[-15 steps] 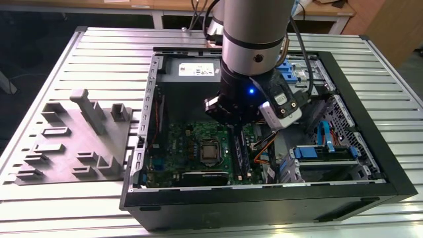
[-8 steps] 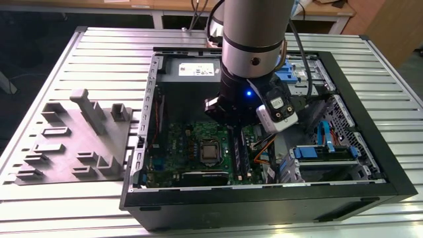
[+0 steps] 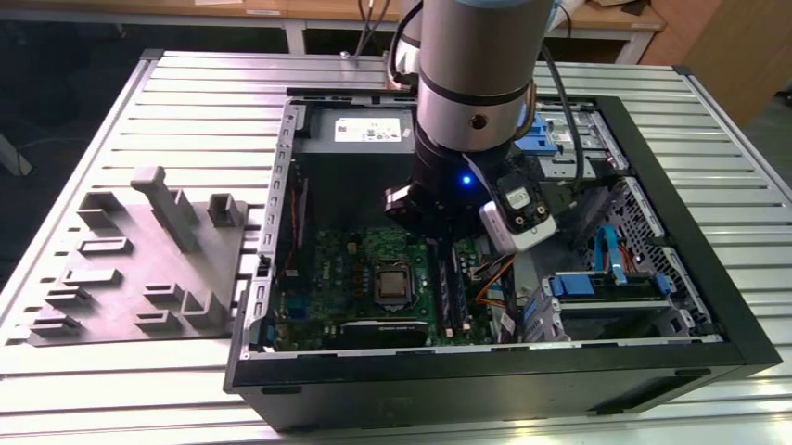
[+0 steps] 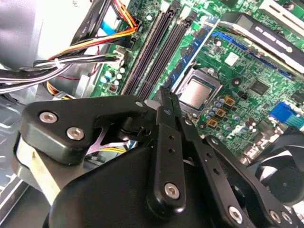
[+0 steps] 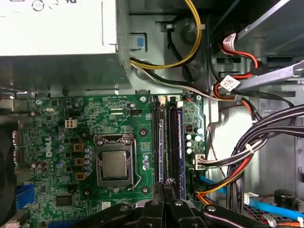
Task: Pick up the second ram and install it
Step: 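Insert the second ram into the second slot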
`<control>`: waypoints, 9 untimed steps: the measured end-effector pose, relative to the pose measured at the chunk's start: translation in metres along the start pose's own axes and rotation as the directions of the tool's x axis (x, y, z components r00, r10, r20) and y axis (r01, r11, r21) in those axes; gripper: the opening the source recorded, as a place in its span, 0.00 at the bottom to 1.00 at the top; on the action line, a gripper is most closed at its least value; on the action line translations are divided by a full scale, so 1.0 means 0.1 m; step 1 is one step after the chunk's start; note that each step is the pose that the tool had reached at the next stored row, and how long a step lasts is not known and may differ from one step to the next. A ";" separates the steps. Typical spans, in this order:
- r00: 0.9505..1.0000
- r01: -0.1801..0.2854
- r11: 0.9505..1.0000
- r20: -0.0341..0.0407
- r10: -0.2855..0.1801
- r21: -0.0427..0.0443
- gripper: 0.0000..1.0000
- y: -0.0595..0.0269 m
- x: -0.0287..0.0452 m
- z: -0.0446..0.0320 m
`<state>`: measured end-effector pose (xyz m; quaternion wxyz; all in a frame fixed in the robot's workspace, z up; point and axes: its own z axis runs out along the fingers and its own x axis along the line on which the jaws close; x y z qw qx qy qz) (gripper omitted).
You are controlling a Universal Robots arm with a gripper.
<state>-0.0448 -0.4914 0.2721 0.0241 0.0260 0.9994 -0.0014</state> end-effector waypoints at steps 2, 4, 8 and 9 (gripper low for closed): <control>1.000 0.011 1.000 0.000 -0.011 -0.001 0.11 0.000 0.001 0.018; 1.000 0.021 1.000 0.000 -0.021 -0.001 0.11 0.000 0.001 0.035; 0.999 0.047 0.999 0.000 -0.047 -0.009 0.11 -0.001 -0.001 0.062; 0.999 0.054 0.998 0.000 -0.054 -0.016 0.11 0.000 -0.002 0.065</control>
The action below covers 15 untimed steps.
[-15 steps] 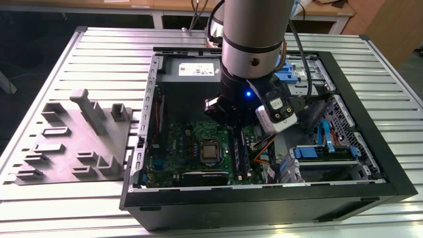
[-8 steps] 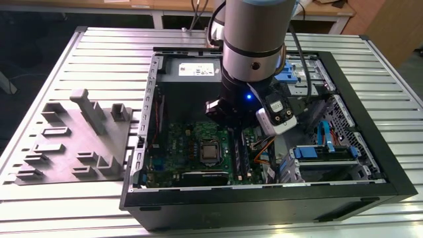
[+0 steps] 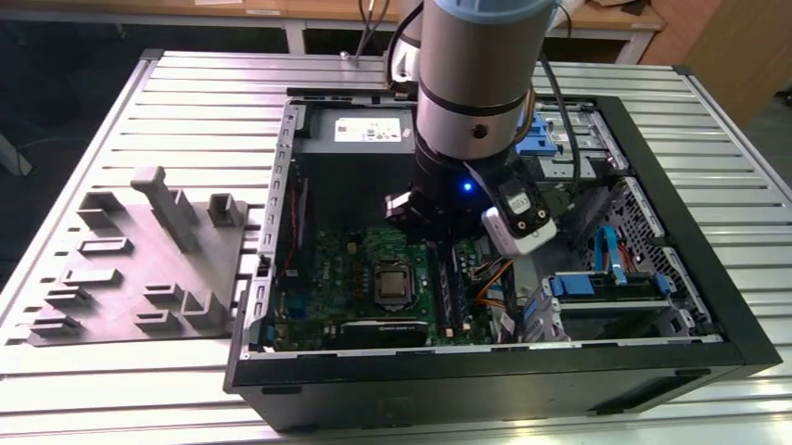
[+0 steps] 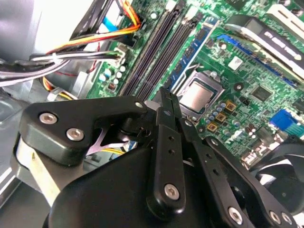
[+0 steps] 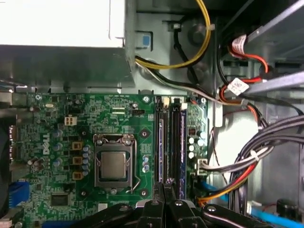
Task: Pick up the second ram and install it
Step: 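Insert the second ram into the second slot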
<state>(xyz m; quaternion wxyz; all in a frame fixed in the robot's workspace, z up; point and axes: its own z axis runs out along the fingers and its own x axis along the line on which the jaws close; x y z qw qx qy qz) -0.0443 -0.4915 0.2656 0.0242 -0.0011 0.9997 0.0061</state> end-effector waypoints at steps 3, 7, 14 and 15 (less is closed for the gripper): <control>1.000 0.009 1.000 0.000 -0.009 -0.003 0.11 0.001 -0.003 0.015; 1.000 0.020 1.000 0.000 -0.020 -0.004 0.11 0.000 -0.005 0.065; 1.000 0.029 1.000 0.000 -0.029 -0.008 0.11 -0.003 -0.005 0.152; 1.000 0.031 0.999 0.000 -0.031 -0.015 0.11 -0.002 -0.005 0.155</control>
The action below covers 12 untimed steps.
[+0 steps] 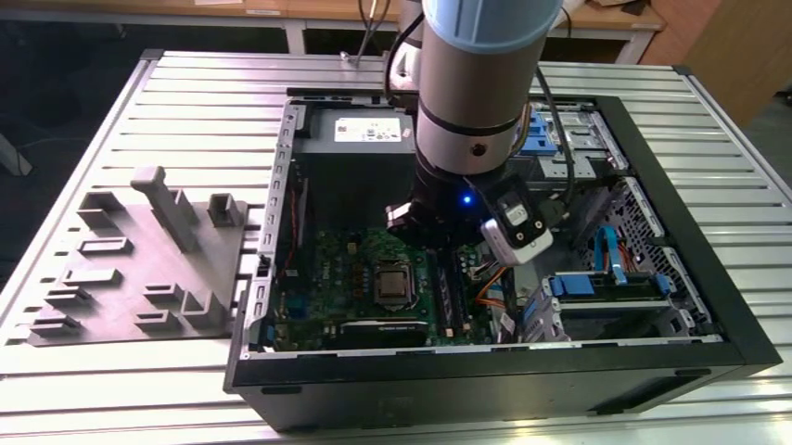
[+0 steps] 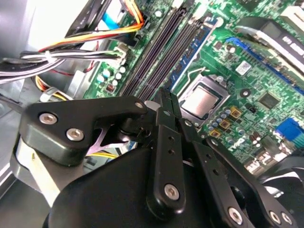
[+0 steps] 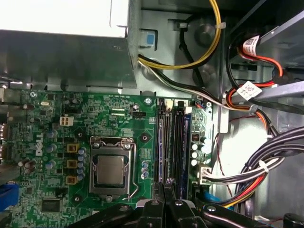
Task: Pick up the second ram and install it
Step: 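Insert the second ram into the second slot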
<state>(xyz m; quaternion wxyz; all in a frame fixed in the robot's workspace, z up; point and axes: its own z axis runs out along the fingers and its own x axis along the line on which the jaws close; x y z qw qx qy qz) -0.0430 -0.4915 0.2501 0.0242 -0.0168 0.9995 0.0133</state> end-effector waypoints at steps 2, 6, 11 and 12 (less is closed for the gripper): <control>1.000 0.001 1.000 0.000 -0.001 -0.004 0.11 0.000 -0.006 0.013; 1.000 0.001 1.000 0.000 -0.001 -0.004 0.11 -0.002 -0.016 0.058; 1.000 -0.004 1.000 0.001 0.004 -0.010 0.11 -0.003 -0.023 0.095; 1.000 -0.005 1.000 0.001 0.005 -0.011 0.11 -0.003 -0.023 0.103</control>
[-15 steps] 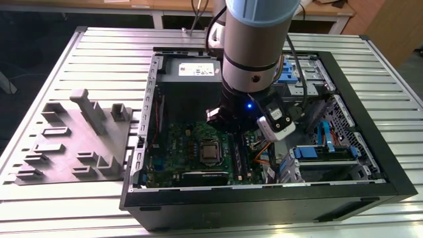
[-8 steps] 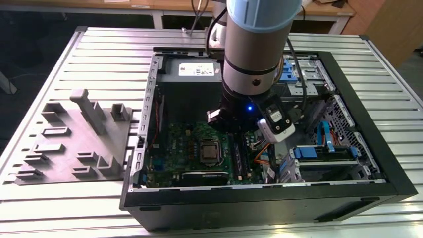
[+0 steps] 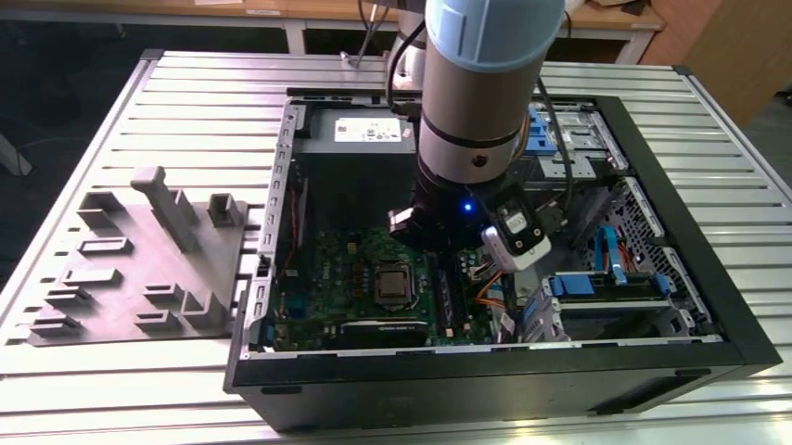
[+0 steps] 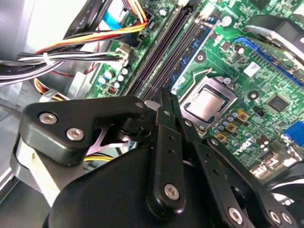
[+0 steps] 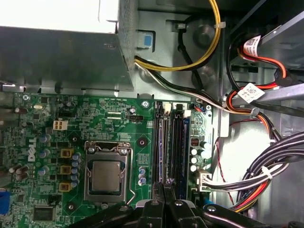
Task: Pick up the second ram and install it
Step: 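Insert the second ram into the second slot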
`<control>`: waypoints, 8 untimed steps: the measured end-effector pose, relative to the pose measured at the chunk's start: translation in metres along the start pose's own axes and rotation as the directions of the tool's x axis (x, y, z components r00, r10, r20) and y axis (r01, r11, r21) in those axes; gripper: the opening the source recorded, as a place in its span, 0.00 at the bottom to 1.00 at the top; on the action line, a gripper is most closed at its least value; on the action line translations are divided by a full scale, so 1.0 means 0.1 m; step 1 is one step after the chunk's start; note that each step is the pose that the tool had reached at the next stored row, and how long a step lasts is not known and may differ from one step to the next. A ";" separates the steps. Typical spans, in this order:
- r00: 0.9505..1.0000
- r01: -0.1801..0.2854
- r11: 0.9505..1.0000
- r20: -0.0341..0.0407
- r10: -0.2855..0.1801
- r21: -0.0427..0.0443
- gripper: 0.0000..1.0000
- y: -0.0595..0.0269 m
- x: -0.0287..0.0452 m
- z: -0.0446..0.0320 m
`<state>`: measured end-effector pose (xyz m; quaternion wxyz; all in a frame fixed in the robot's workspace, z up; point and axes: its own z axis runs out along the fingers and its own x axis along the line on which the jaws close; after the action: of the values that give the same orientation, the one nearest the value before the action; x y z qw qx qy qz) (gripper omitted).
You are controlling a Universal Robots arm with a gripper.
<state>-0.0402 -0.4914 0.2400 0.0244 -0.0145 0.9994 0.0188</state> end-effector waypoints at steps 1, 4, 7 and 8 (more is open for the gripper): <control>1.000 -0.001 1.000 0.000 0.001 -0.001 0.11 0.000 0.000 0.007; 1.000 -0.008 1.000 0.000 0.008 0.000 0.11 0.000 0.000 0.030; 1.000 -0.011 1.000 0.000 0.011 0.000 0.11 0.001 0.001 0.033; 1.000 -0.011 1.000 0.000 0.011 0.000 0.11 0.001 0.001 0.033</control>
<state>-0.0402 -0.4912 0.2367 0.0244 -0.0088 0.9995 0.0189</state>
